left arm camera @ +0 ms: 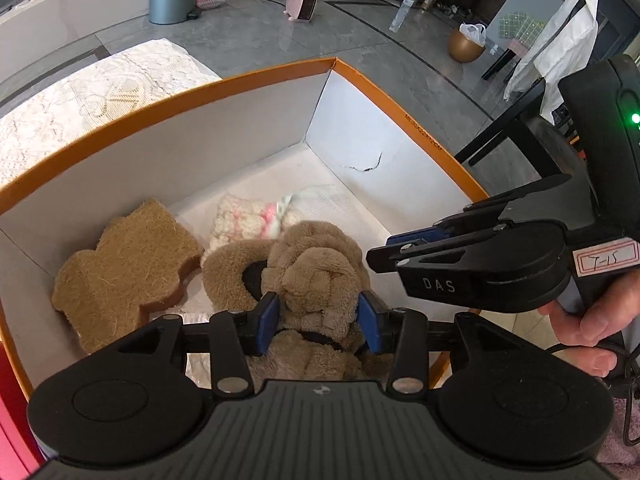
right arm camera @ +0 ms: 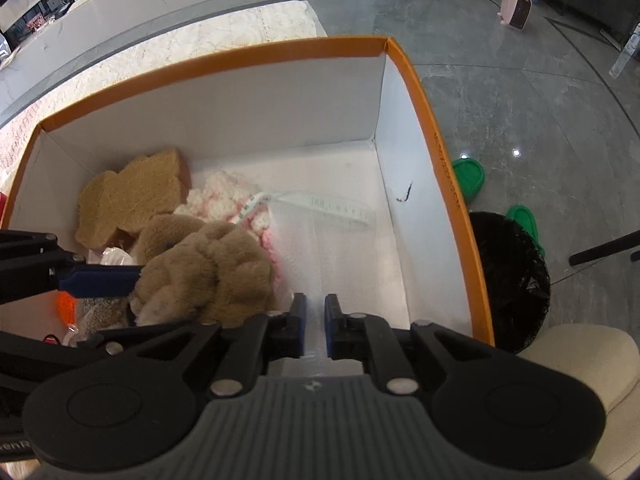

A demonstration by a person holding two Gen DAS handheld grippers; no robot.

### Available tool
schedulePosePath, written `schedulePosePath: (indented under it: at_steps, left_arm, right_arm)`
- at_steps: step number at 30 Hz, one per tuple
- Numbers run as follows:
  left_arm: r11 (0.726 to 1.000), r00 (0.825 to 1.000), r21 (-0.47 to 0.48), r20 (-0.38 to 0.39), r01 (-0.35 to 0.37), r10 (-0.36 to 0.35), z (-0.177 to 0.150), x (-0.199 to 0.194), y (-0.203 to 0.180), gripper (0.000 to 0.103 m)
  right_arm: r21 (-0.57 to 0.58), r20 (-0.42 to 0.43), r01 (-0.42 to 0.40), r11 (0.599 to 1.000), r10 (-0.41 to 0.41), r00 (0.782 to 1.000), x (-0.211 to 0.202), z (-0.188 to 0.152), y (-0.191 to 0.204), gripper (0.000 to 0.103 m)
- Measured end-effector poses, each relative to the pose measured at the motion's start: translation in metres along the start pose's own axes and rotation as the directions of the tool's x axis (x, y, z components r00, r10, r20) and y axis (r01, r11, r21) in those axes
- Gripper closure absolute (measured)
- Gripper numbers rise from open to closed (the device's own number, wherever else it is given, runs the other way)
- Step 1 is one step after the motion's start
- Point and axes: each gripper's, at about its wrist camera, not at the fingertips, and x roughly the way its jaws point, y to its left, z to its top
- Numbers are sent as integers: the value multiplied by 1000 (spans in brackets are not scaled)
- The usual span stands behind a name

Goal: Organize soft objects
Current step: 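Open left tool over the box while right tool releases the mesh bag, then withdraw both tools from the box back over the bed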

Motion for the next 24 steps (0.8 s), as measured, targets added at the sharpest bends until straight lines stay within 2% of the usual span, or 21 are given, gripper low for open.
schedulePosePath:
  at_steps: [1,5,7,9,14,18,21,24]
  left_arm:
    - [1000,1000,1,1,-1,1,0,-5,-1,50]
    - [1000,1000,9,20,-10,10,-3,-18,-5,46]
    - [1000,999,8,39,-7,7,-4,-28,-5,40]
    - [1000,998,10,63,-16,15,-6,-40,-6,39]
    - [999,992,22,121,-43,40,-19,-74,-9,39]
    - [998,982,6,179,-56,54,-32,-105,-10,39]
    - [997,972,-10,222,-73,74,-45,-130,-10,39]
    - [994,953,-33,283,-103,108,-63,-154,-9,39]
  right_arm:
    - [1,-1,7,1000,-7,1000,-1,0,1,81]
    - [-4,9,23,1000,-23,1000,-8,-2,3,77]
    - [-1,18,30,1000,-30,999,-14,-2,4,65]
    - [-2,37,41,999,-41,998,-22,-3,5,60]
    - [11,75,56,998,-56,996,-44,-9,11,58]
    - [19,135,56,998,-58,989,-69,-18,19,51]
    - [11,180,55,998,-56,982,-88,-27,32,49]
    - [-3,236,55,999,-52,970,-108,-39,50,46]
